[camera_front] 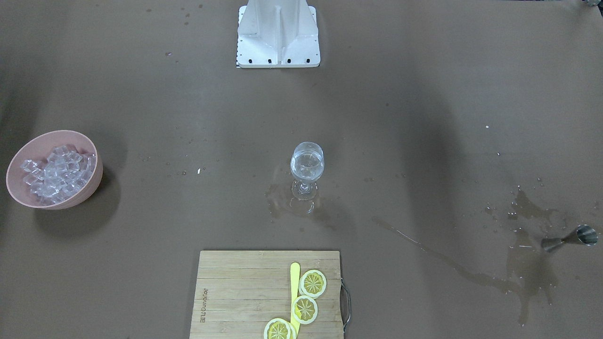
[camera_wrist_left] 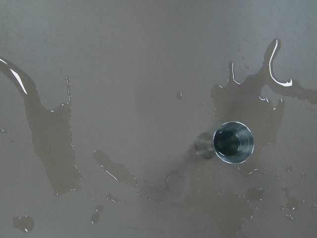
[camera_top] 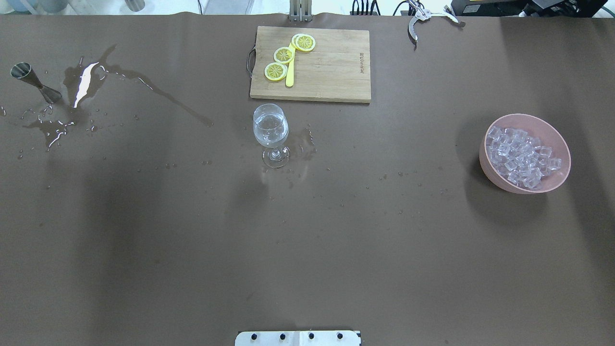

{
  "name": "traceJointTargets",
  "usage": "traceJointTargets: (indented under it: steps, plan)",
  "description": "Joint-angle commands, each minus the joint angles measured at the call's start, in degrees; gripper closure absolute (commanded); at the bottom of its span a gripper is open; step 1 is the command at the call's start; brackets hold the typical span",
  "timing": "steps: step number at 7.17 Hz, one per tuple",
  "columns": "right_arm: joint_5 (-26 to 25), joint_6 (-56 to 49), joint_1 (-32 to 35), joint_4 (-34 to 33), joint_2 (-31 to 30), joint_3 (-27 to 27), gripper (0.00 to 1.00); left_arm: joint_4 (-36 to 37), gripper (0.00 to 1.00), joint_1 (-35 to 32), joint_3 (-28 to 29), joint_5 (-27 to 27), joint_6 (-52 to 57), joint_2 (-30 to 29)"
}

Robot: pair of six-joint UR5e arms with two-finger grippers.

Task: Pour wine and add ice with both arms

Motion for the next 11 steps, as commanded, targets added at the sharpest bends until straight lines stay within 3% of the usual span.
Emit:
traceJointTargets:
  steps: [1,5,8,11]
  plan:
    - [0.0,0.0,0.0,-0.1,0.0,-0.1,0.0,0.2,0.02,0.1,0.0,0.0,-0.2,-0.3]
    - [-1.1,-0.5,-1.1,-0.1,-0.2,1.1,0.0,-1.3,0.02,0.4,0.1,0.4,-0.3,0.3]
    - [-2.4,7.3,-8.3,-2.0,-0.1,5.2,0.0,-12.7,0.02,1.7,0.6,4.5,-9.0,2.5]
    - [-1.8,14.9,-13.8,-2.3,0.1,11.3,0.0,-26.5,0.02,8.3,1.0,11.1,-20.3,5.4]
